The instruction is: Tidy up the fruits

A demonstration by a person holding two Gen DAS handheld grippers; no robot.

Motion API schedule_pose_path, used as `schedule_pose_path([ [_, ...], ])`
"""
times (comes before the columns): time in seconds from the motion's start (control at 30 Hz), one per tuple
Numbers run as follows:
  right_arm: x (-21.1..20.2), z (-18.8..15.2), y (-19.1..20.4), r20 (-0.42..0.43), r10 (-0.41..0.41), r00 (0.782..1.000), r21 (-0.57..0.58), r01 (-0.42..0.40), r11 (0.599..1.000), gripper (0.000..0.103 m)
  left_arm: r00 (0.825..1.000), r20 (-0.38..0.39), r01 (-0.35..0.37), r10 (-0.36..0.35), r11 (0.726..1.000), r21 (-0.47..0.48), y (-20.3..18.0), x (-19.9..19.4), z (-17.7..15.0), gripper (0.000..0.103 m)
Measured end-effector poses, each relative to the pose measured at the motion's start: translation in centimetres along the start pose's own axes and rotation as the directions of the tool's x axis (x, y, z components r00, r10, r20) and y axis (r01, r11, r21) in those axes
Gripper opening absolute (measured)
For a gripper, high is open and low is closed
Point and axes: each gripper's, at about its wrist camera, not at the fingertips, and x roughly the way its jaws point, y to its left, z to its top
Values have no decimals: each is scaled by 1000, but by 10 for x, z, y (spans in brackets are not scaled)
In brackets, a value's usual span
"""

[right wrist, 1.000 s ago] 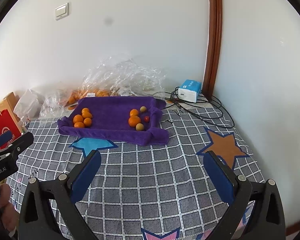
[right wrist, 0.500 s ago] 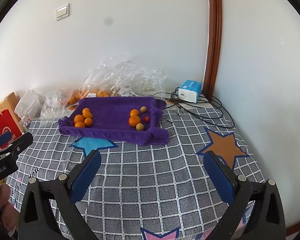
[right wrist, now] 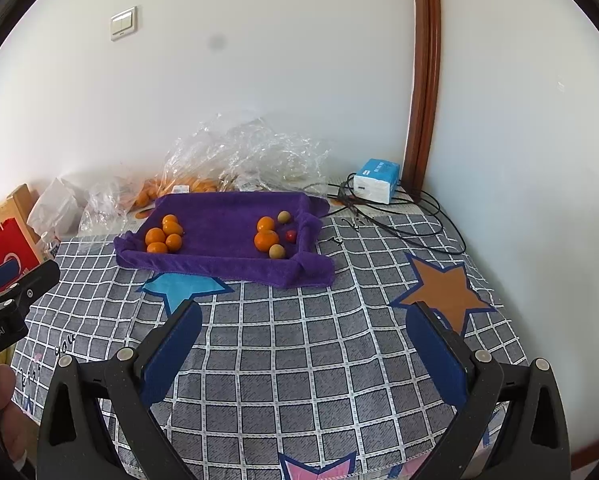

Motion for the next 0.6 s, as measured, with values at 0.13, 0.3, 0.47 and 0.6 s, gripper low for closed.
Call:
schedule_pose_path([
  [0.13, 0, 0, -2, 0, -2, 1000, 3, 2, 1000, 101, 1000, 0, 2, -2, 1000, -1, 1, 0, 0, 98],
  [0.3, 0, -1, -2, 1, 0, 1000, 7, 0, 1000, 101, 1000, -1, 1, -1, 1000, -2, 0, 0, 0, 99],
  [0.47, 0, -1, -2, -1, -2, 1000, 8, 2, 1000, 101, 1000, -3, 6, -6, 1000, -6, 3, 0, -1, 99],
  [0.6, 0, -1, -2, -1, 0, 1000, 9, 0, 1000, 101, 1000, -3, 6, -6, 1000, -6, 3, 0, -1, 99],
])
